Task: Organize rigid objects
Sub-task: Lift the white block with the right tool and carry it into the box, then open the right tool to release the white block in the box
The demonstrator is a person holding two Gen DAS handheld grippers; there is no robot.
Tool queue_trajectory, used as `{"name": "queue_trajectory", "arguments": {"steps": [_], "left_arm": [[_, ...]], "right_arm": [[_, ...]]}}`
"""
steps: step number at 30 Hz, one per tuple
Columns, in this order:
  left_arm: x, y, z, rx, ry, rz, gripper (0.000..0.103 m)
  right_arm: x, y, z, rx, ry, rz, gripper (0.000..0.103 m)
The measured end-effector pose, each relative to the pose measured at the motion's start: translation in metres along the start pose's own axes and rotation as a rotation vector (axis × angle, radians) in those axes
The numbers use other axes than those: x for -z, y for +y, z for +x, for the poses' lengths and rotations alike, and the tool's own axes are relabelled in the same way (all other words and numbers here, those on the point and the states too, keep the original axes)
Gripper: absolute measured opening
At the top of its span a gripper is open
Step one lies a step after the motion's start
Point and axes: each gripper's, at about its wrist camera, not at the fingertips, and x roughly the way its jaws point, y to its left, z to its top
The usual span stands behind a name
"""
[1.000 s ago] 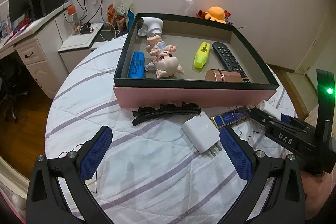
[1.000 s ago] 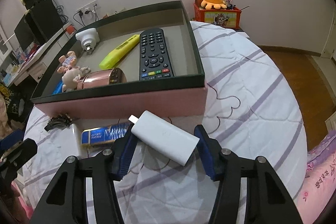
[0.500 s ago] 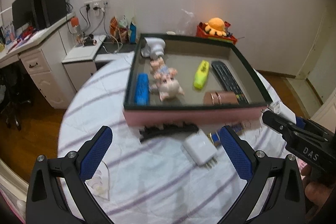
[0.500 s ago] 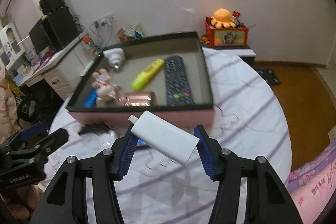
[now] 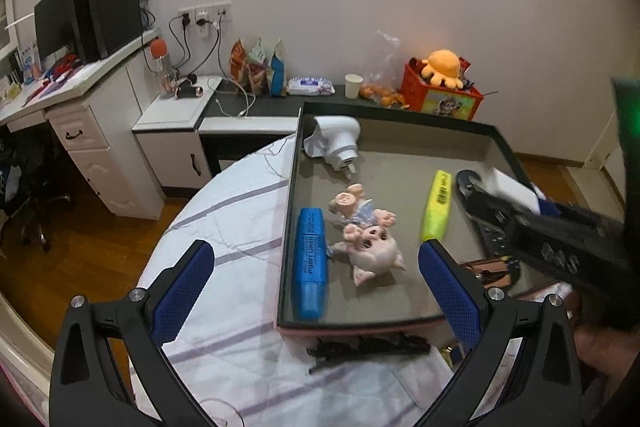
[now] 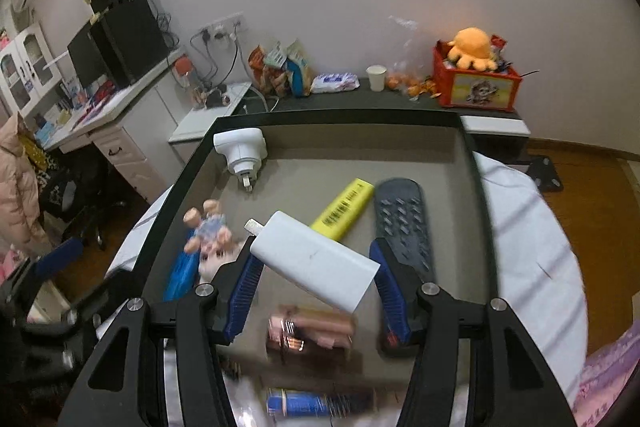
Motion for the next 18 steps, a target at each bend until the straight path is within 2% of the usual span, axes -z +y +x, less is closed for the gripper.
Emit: {"name": "queue_trajectory", "arguments": {"steps": [6,13,15,17,18], "left_arm": [[0.0,0.009,0.025,-0.021,0.035,0.0,0.103],[-0.003,0.026,0.039,-0.045,0.047,-0.029,0.103],[-0.003,0.027,0.042,-0.047,0.049,-0.033,0.103],[-0.004,0.028,0.044,-0.05,0.048,-0.033,0.103],[-0.004,0.027,0.044,-0.053,0.048,-0.033,0.103]], "right_arm": [[-0.026,0.013,0.055,-0.009,0.09,-0.019,0.057],[-0.023,0.022,0.081,0.011,0.15,-0.041,0.057],[-0.023,0.023,0.08,0.006,0.145,-0.043,0.064],[-0.024,0.024,0.078,0.023,0.142,-0.051,0.078],[-0.024,0.024,0.076,0.027,0.133,-0.051,0.079]]}}
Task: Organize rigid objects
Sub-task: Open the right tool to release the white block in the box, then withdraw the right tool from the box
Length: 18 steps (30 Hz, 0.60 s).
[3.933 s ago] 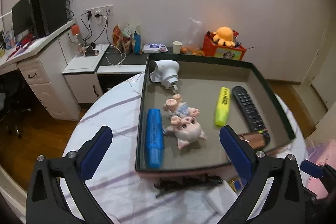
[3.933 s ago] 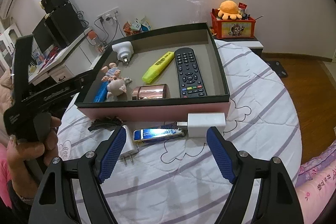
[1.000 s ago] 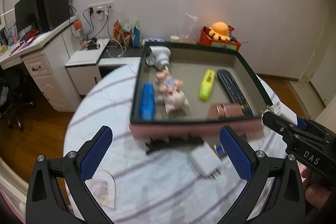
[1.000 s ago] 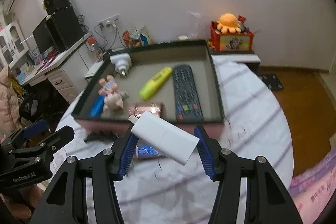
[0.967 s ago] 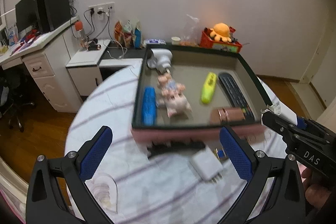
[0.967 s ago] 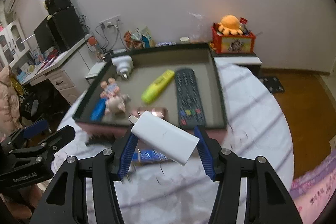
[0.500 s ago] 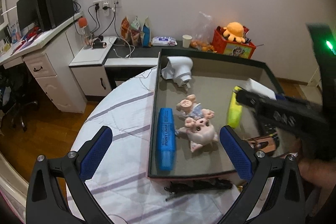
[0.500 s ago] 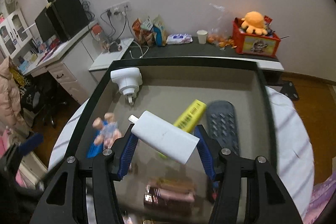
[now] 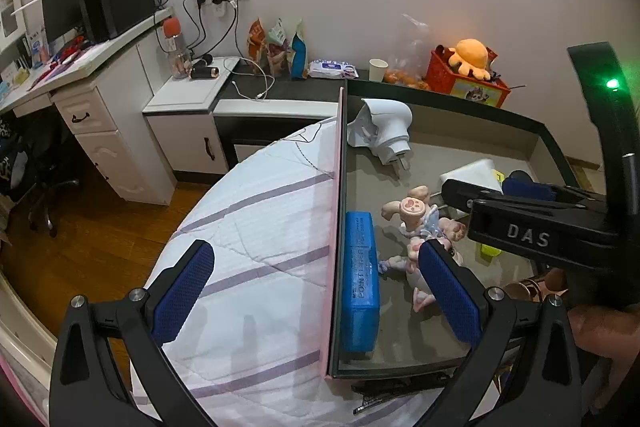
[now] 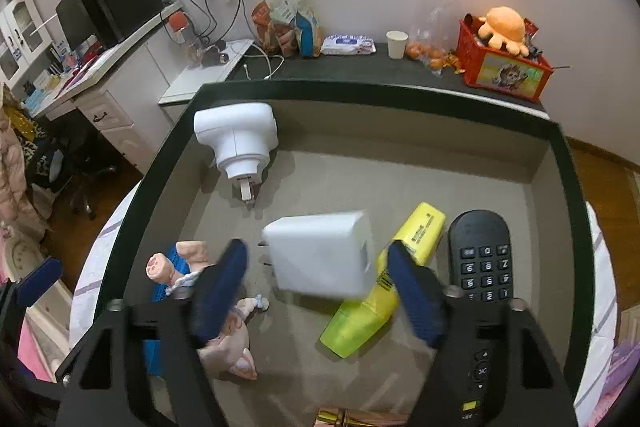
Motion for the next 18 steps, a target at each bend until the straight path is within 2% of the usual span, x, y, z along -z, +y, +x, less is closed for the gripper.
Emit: {"name": "queue_trajectory", "arguments": {"steps": [5,10,18], "left_arm": [[0.0,0.0,-0.009,0.002,-0.014,-0.005,0.103],[0.004,-0.001,-0.031,0.015,-0.042,-0.014,0.103],[0.026,-0.009,-0.072,0.029,-0.069,-0.006,0.103]], "right_arm": [[0.0,-0.002,-0.012,-0.004,-0.028,0.017,0.079],[0.006,-0.003,-0.043,0.002,-0.087,0.011,0.079],[0.041,-0.002,-0.108,0.008,-0.179,0.022,0.08]]}}
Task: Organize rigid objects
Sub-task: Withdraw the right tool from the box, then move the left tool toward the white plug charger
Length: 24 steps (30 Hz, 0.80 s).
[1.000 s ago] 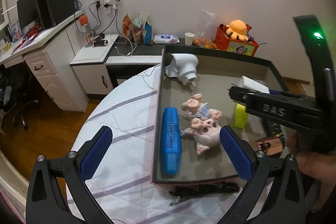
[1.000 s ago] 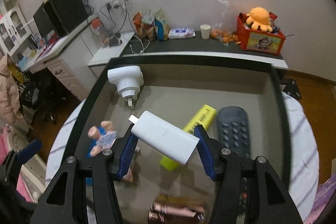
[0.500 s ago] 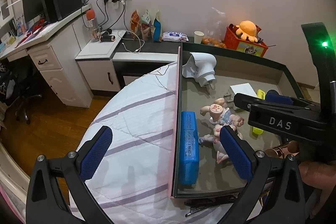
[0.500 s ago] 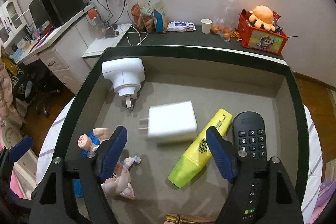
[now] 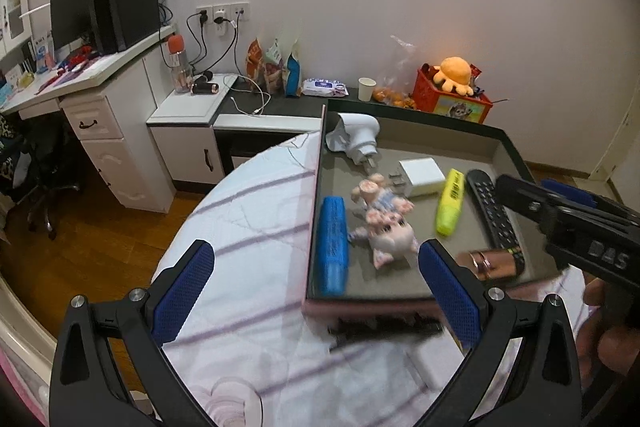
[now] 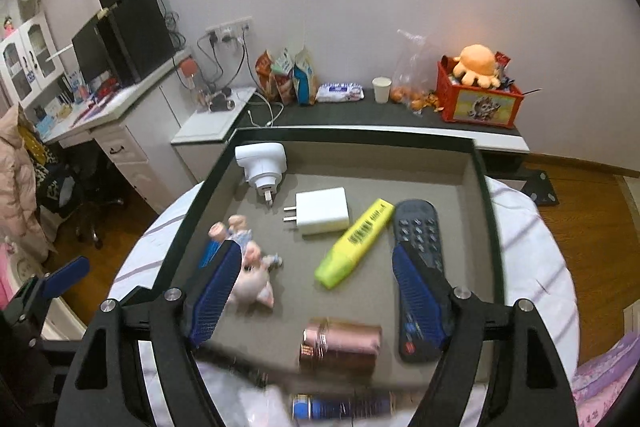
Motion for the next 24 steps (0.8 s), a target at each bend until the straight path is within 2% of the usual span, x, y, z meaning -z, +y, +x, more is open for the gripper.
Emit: {"name": "queue_trajectory", "arguments": {"steps": [6,16,24], "left_arm": [[0.03,-0.012,-0.025,0.011,0.012,0.018,0.103],[0.085,-0.042,-0.039,0.041,0.082,0.087,0.103],[0.094,-0.059,-0.045,0.048,0.089,0.111,0.103]], "right_arm": [[0.035,-0.012,-0.053,0.02,-0.051,0.026,0.08],[0.111,-0.045,-0.106,0.048,-0.046,0.112,0.08],[0.128,-0.055,-0.119,0.053,-0.051,0.141,0.08]]}}
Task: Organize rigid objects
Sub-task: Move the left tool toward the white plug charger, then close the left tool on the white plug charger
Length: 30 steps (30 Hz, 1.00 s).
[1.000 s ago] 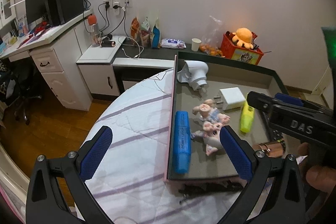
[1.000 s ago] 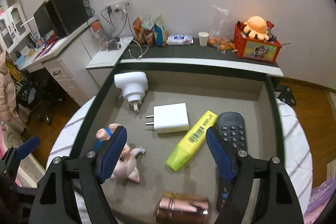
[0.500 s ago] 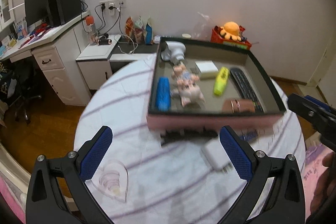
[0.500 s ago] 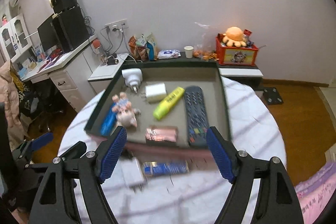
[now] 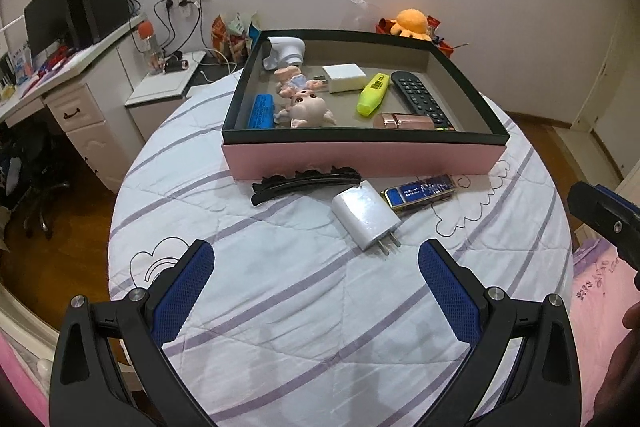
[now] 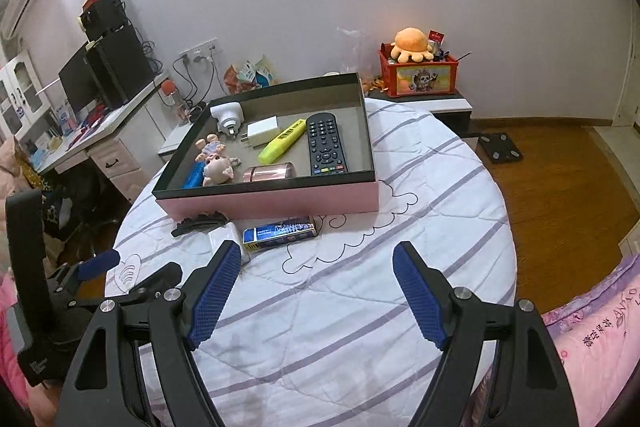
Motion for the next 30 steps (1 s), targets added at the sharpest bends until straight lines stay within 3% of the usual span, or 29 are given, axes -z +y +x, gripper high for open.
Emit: {"name": "queue_trajectory", "arguments": {"steps": [6,10,16,21,25,27,29,30], "left_arm": [[-0.004,0.002,0.01,0.001,0.006,-0.029,0.103],[-0.005,-0.011,0.035,0.029,0.056,-0.034,0.103],[-0.009,-0.032,0.072,-0.002,0.096,-0.005,0.103],[-0.01,-0.029,0.1,-0.022,0.142,-0.019,0.093],[-0.011,-0.028,0.107,-0.043,0.107,-0.02,0.092],[-0.012,-0.026,0.106,-0.04,0.095,-0.03,0.085],[-0.014,-0.022,0.103,-0.038,0.082,-0.032,0.06],[-0.015,-0.019,0.102,-0.031,0.083,-0.032,0.06]], "right_arm": [[0.003,-0.001,0.004,-0.014,0.006,0.004,0.08],[0.004,-0.004,0.01,-0.02,0.015,0.017,0.08],[0.003,-0.017,0.022,-0.016,0.034,0.037,0.08],[0.0,-0.03,0.035,-0.015,0.053,0.061,0.08],[-0.002,-0.039,0.046,-0.015,0.067,0.075,0.08],[-0.003,-0.041,0.05,-0.015,0.072,0.08,0.08],[-0.004,-0.042,0.052,-0.016,0.076,0.083,0.08],[-0.004,-0.042,0.053,-0.017,0.076,0.084,0.08]]}}
